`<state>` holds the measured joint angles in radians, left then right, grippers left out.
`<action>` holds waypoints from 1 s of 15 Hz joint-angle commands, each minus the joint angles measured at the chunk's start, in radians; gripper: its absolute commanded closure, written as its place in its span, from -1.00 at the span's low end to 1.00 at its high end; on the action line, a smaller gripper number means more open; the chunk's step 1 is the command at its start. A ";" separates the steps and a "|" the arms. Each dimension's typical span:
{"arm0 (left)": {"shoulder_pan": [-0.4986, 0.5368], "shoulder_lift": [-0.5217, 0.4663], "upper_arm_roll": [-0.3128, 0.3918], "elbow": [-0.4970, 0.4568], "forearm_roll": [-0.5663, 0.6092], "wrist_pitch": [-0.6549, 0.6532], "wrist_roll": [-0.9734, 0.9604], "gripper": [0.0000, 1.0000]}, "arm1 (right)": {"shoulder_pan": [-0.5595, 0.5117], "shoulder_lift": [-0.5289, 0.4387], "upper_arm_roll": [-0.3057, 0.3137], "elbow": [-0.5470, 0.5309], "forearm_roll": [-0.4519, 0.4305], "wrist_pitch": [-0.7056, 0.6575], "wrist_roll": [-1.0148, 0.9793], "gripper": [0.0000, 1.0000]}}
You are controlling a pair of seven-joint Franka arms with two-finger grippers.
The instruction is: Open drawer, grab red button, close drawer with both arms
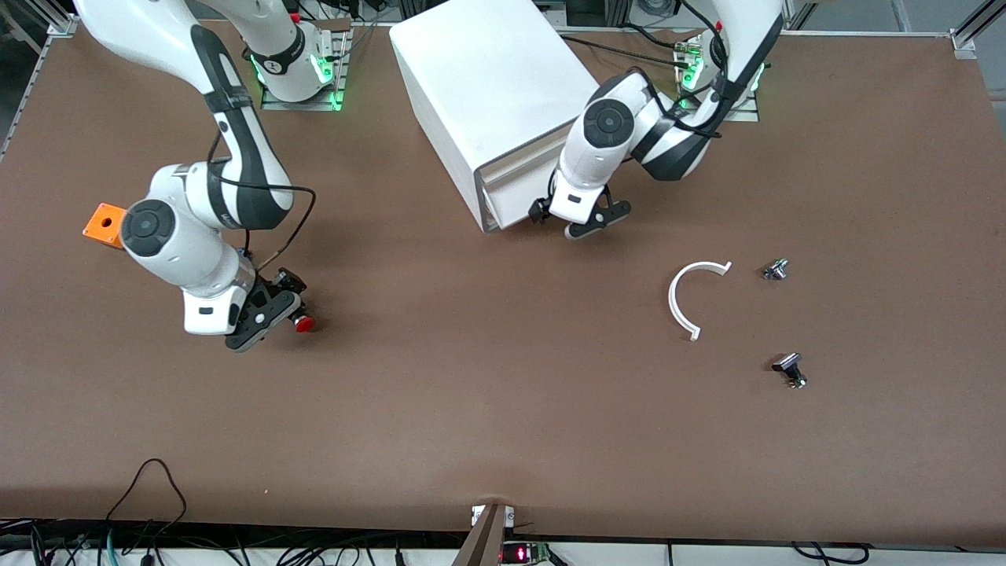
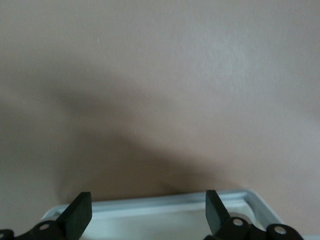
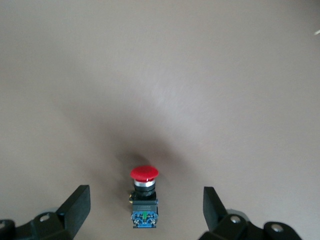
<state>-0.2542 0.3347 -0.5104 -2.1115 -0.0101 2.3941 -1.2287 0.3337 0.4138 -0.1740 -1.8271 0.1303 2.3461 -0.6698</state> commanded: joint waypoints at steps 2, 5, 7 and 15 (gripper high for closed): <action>0.001 -0.033 -0.043 -0.044 0.004 -0.001 -0.048 -1.00 | -0.016 0.003 0.013 0.118 0.019 -0.102 0.100 -1.00; 0.001 -0.036 -0.057 -0.051 0.004 -0.001 -0.048 -1.00 | -0.016 -0.010 0.016 0.196 0.017 -0.197 0.306 -1.00; 0.003 -0.036 -0.057 -0.051 0.004 -0.003 -0.046 -1.00 | -0.018 -0.015 0.015 0.276 0.011 -0.331 0.473 -1.00; 0.116 -0.095 0.059 0.031 0.019 -0.025 0.229 -1.00 | -0.048 -0.115 0.033 0.429 -0.116 -0.694 0.816 -1.00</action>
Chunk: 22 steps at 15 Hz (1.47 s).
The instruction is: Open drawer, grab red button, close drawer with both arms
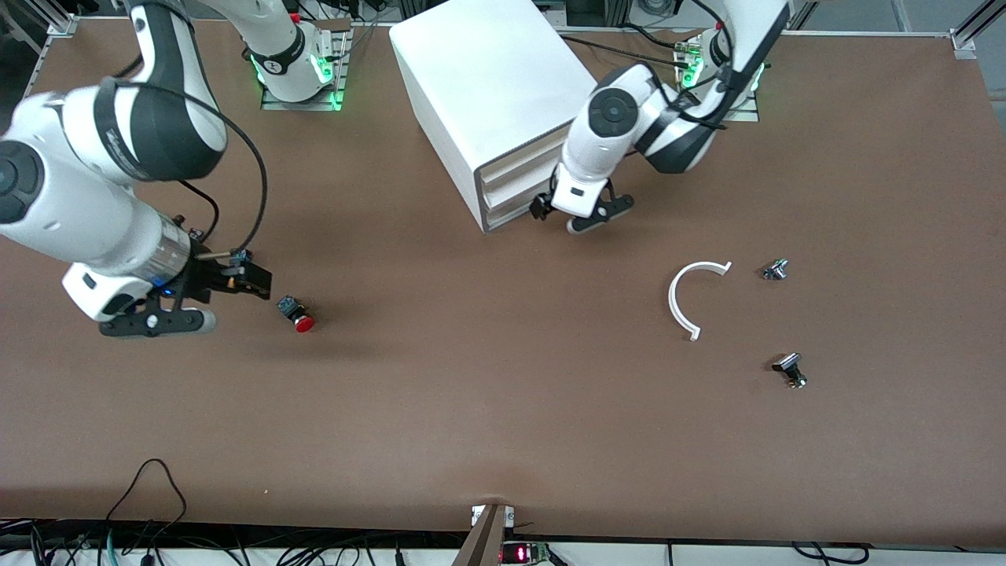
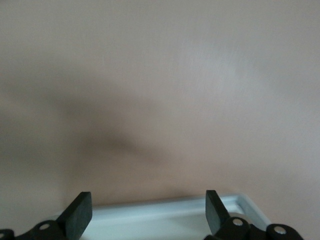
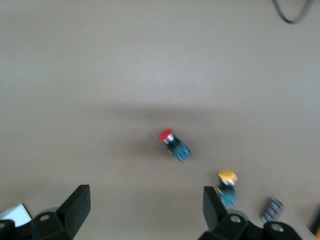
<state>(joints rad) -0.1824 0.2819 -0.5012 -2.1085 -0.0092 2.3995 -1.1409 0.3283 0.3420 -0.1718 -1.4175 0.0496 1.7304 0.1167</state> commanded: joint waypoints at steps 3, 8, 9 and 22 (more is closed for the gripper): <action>0.078 -0.049 0.118 0.126 0.017 -0.121 0.338 -1.00 | -0.170 -0.086 0.080 0.023 -0.033 -0.112 0.023 -1.00; 0.136 -0.085 0.174 0.228 0.017 -0.235 0.563 -1.00 | -0.305 -0.150 0.097 -0.024 -0.033 -0.123 0.023 -1.00; 0.150 -0.102 0.196 0.245 0.017 -0.276 0.645 -1.00 | -0.307 -0.184 0.097 -0.068 -0.042 -0.156 0.029 -1.00; 0.248 -0.237 0.357 0.406 0.083 -0.640 1.293 -1.00 | -0.304 -0.409 0.094 -0.385 -0.100 -0.034 -0.163 -1.00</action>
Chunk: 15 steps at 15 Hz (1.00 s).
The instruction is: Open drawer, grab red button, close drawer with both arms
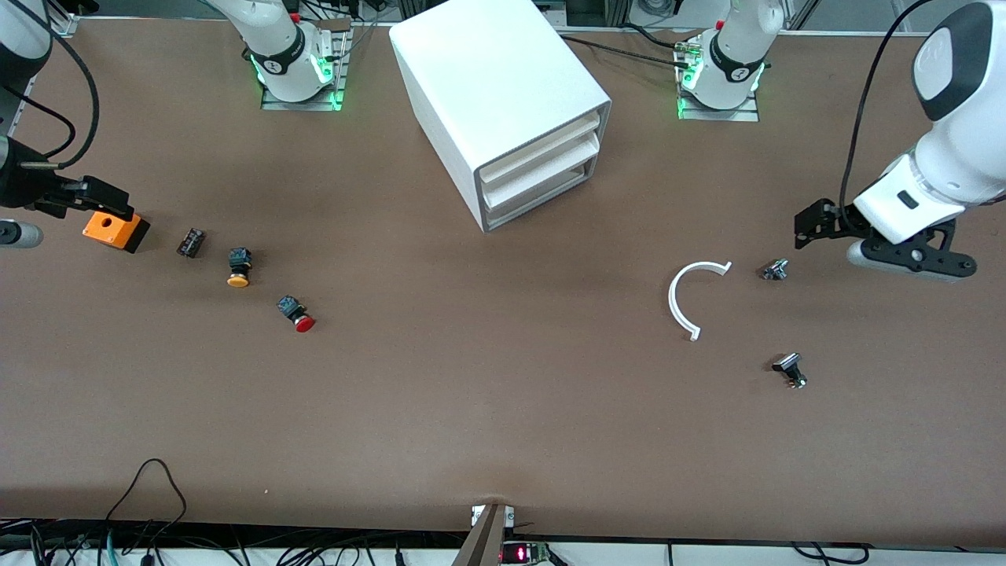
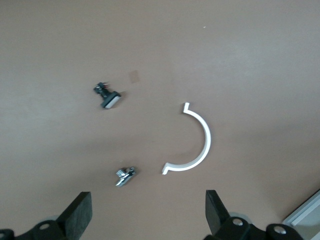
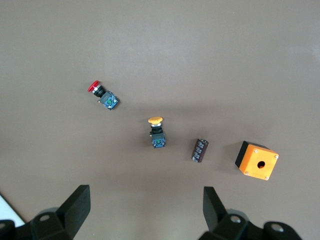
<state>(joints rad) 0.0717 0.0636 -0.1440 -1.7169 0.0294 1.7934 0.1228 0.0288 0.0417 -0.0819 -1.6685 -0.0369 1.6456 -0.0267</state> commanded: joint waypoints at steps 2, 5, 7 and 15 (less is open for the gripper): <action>-0.007 -0.021 -0.005 0.022 0.044 -0.072 0.023 -1.00 | -0.006 -0.103 0.001 -0.126 -0.012 0.049 -0.019 -1.00; -0.010 -0.011 -0.011 0.046 0.044 -0.082 0.017 -1.00 | -0.009 -0.097 -0.015 -0.126 -0.005 0.046 0.028 -1.00; -0.010 -0.005 -0.011 0.049 0.047 -0.077 0.018 -1.00 | -0.009 -0.095 -0.016 -0.128 -0.005 0.048 0.025 -1.00; 0.009 0.039 -0.011 0.112 0.047 -0.088 0.034 -1.00 | -0.004 -0.071 -0.013 -0.096 -0.009 0.063 0.025 -1.00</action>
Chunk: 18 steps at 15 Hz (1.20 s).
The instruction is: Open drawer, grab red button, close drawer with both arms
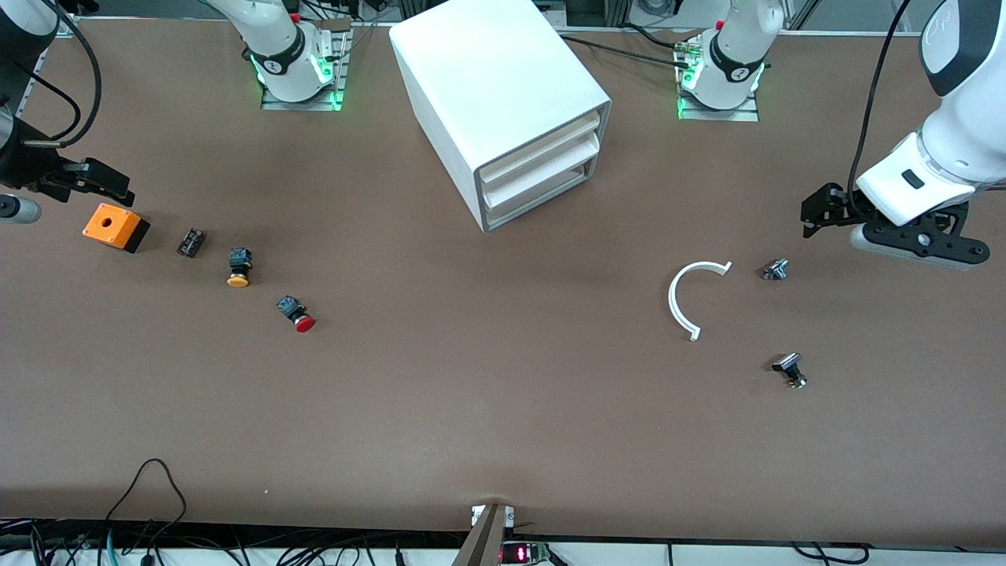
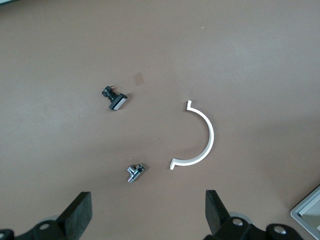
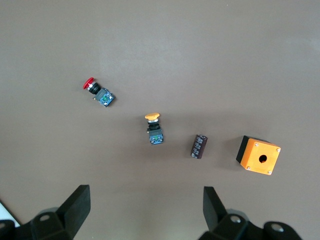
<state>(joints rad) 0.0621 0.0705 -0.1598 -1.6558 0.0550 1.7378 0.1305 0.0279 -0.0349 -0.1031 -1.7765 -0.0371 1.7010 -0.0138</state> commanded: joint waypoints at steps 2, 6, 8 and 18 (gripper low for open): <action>0.035 0.022 0.011 0.065 0.017 -0.030 0.024 -1.00 | -0.003 0.013 0.008 0.029 -0.007 -0.004 0.012 -1.00; 0.105 -0.017 0.009 0.097 -0.012 -0.047 0.044 -1.00 | -0.005 0.013 0.008 0.041 -0.007 -0.004 0.012 -1.00; 0.107 -0.011 0.002 0.096 -0.018 -0.052 0.049 -1.00 | -0.003 0.009 0.013 0.043 -0.012 -0.009 0.009 -1.00; 0.097 -0.006 -0.018 0.094 -0.015 -0.086 0.044 -1.00 | -0.002 -0.016 0.010 0.014 -0.013 -0.007 0.000 -1.00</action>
<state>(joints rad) 0.1555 0.0656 -0.1767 -1.5715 0.0509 1.6749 0.1601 0.0284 -0.0318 -0.0954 -1.7553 -0.0371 1.7026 -0.0130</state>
